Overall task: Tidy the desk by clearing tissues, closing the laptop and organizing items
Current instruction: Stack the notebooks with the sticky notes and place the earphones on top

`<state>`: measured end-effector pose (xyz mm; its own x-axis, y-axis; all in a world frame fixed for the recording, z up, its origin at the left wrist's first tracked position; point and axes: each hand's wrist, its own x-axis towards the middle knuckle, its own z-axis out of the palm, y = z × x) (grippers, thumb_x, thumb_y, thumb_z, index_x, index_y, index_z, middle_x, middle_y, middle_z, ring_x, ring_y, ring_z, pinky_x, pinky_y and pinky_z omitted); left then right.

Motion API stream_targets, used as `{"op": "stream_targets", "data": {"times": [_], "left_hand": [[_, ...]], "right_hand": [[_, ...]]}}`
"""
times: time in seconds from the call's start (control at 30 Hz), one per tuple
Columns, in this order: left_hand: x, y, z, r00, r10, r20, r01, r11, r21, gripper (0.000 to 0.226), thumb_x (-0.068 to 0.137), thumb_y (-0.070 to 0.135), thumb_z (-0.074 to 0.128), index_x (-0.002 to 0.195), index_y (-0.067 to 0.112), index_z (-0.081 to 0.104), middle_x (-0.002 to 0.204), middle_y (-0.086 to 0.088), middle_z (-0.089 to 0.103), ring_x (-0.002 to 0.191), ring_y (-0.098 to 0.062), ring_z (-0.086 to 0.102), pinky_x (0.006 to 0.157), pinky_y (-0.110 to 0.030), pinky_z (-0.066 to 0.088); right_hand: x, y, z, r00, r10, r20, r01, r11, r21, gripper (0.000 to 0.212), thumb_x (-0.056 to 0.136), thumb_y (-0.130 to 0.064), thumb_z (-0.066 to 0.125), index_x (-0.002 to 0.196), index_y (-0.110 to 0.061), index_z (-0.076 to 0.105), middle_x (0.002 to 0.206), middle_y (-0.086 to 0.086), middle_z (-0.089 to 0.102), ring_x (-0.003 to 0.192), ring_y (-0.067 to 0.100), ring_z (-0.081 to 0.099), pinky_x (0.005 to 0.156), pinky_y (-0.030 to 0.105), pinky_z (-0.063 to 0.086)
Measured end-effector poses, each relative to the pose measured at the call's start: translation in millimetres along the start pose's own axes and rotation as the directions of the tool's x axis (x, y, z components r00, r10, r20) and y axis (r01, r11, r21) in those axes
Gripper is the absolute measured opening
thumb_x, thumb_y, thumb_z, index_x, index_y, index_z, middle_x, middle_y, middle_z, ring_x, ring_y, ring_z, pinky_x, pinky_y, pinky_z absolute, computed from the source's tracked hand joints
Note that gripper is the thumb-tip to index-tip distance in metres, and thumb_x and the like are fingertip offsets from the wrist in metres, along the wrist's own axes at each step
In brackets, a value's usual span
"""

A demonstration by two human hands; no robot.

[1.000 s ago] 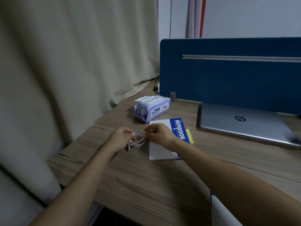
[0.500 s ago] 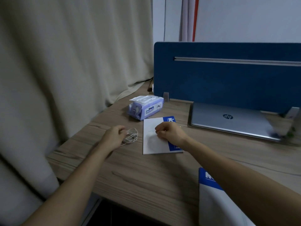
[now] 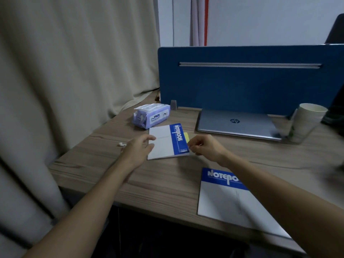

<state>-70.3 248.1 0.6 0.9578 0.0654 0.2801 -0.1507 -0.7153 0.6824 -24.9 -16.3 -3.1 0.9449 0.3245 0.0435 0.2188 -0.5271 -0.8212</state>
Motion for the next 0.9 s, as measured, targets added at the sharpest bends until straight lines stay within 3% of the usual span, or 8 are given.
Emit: {"op": "stream_targets", "data": {"times": [0.13,0.23,0.33,0.53,0.73,0.9], "left_hand": [[-13.6,36.8,39.9,0.968,0.11,0.225,-0.094,0.992,-0.08,0.018,0.091,0.032,0.065,0.109,0.033,0.067,0.105,0.019,0.066,0.098,0.001,0.062,0.076,-0.019,0.045],[-14.7,62.8,67.9,0.879,0.161,0.448,-0.148,0.987,-0.064,0.031,0.089,0.038,0.066,0.119,0.034,0.062,0.121,0.016,0.064,0.11,-0.002,0.059,0.087,-0.021,0.046],[-16.2,79.6,91.9,0.799,0.15,0.582,-0.165,0.986,-0.027,0.045,0.084,0.044,0.07,0.126,0.035,0.055,0.127,0.016,0.06,0.109,0.002,0.056,0.084,-0.02,0.045],[-13.9,104.3,126.0,0.761,0.149,0.631,-0.283,0.952,0.117,0.065,0.071,0.048,0.081,0.127,0.031,0.053,0.126,0.012,0.061,0.108,-0.004,0.059,0.093,-0.032,0.053],[-3.4,121.3,123.9,0.668,0.026,0.743,-0.336,0.902,0.271,0.047,0.075,0.051,0.077,0.109,0.029,0.055,0.102,0.009,0.061,0.09,-0.008,0.061,0.078,-0.029,0.054],[-1.8,118.9,119.6,0.676,0.022,0.737,-0.326,0.906,0.272,0.031,0.084,0.044,0.071,0.098,0.022,0.054,0.099,0.006,0.065,0.088,-0.008,0.063,0.071,-0.027,0.053]], "right_hand": [[-31.0,19.1,-30.7,1.0,0.017,0.009,-0.015,0.98,-0.196,0.009,0.091,-0.02,0.063,0.099,-0.024,0.064,0.099,-0.004,0.065,0.087,0.01,0.062,0.076,0.023,0.052],[-50.5,29.4,-54.8,0.99,0.11,0.09,-0.071,0.932,-0.356,0.016,0.09,-0.025,0.065,0.105,-0.021,0.062,0.1,-0.003,0.065,0.087,0.01,0.062,0.071,0.018,0.048],[-67.7,34.6,-73.0,0.964,0.207,0.167,-0.107,0.878,-0.466,0.03,0.084,-0.029,0.072,0.109,-0.019,0.062,0.104,-0.001,0.066,0.093,0.015,0.063,0.075,0.022,0.051],[-79.4,43.6,-86.2,0.964,0.21,0.162,-0.099,0.852,-0.515,0.035,0.079,-0.032,0.077,0.109,-0.017,0.065,0.105,0.0,0.068,0.094,0.016,0.063,0.08,0.027,0.052],[-71.1,51.6,-86.4,0.969,0.208,0.136,-0.113,0.856,-0.505,0.028,0.076,-0.027,0.078,0.099,-0.015,0.067,0.096,0.0,0.068,0.088,0.018,0.063,0.079,0.033,0.051],[-63.0,57.9,-88.9,0.977,0.202,0.073,-0.137,0.846,-0.515,0.018,0.082,-0.03,0.073,0.092,-0.019,0.063,0.098,0.003,0.067,0.091,0.021,0.061,0.081,0.034,0.05]]}}
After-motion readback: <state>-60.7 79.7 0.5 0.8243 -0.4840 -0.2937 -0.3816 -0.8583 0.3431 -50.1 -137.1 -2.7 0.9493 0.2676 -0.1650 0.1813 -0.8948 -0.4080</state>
